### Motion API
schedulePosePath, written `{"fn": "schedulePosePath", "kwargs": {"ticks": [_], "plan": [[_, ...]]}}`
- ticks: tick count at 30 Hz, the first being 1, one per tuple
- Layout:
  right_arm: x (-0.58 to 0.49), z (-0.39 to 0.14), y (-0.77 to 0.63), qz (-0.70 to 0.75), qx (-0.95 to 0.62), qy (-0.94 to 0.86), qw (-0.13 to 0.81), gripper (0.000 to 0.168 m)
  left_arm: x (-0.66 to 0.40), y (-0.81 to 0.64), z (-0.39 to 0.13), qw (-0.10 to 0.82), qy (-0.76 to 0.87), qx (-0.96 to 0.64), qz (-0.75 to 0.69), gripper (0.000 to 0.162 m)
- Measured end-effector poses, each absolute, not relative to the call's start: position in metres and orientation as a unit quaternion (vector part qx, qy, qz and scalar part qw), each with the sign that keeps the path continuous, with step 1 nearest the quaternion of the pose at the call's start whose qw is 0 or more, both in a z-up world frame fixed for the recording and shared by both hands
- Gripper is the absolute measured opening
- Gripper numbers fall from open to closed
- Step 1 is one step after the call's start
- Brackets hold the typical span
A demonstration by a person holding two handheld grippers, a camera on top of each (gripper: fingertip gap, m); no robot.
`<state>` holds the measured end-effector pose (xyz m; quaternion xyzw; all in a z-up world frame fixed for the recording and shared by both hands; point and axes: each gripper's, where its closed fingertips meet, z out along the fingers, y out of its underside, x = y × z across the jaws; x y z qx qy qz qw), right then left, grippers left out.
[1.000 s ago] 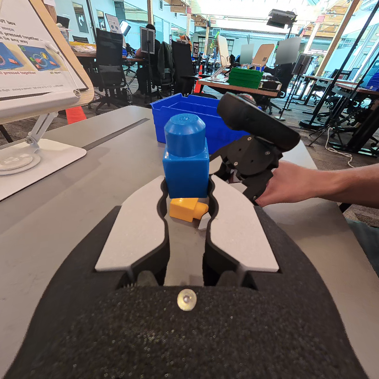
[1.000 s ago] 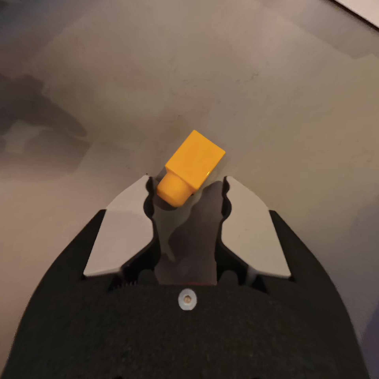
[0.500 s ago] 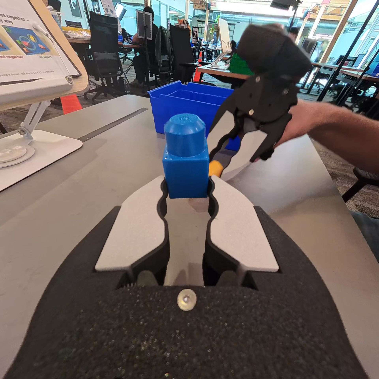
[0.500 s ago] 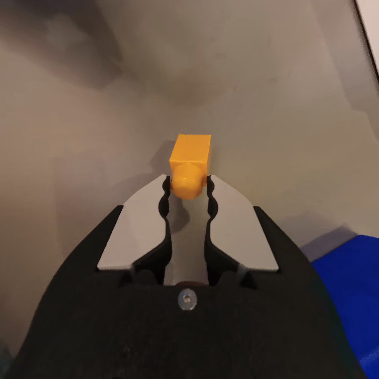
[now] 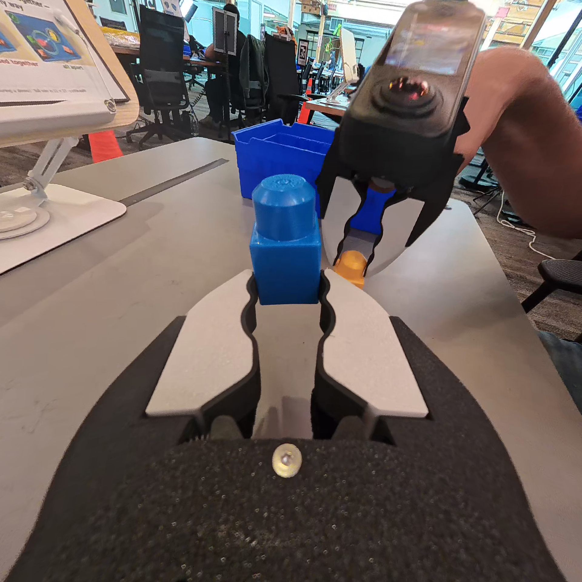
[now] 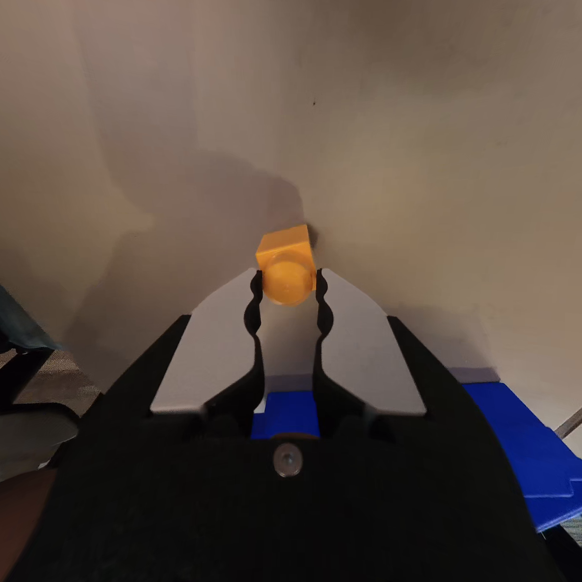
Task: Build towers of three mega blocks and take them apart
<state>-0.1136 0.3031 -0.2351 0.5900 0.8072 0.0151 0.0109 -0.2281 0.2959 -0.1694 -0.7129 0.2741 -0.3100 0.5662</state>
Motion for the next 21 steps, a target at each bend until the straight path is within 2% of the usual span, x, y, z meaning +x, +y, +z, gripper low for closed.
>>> {"fn": "schedulePosePath", "kwargs": {"ticks": [6, 9, 12, 14, 21], "plan": [[-0.119, -0.234, 0.299, -0.041, 0.591, 0.805, -0.026, 0.033, -0.227, 0.296, -0.173, 0.560, 0.275, -0.717, -0.310, 0.037], [-0.127, -0.221, 0.302, -0.138, 0.606, 0.773, -0.128, 0.039, -0.226, 0.295, -0.173, 0.559, 0.279, -0.717, -0.310, 0.037], [-0.135, -0.202, 0.295, -0.283, 0.599, 0.707, -0.247, 0.051, -0.224, 0.293, -0.170, 0.561, 0.285, -0.711, -0.316, 0.037], [-0.134, -0.201, 0.293, -0.326, 0.600, 0.672, -0.287, 0.059, -0.221, 0.290, -0.169, 0.559, 0.293, -0.705, -0.323, 0.037], [-0.129, -0.244, 0.299, -0.228, 0.596, 0.717, -0.281, 0.064, -0.206, 0.278, -0.177, 0.533, 0.335, -0.699, -0.339, 0.037]]}}
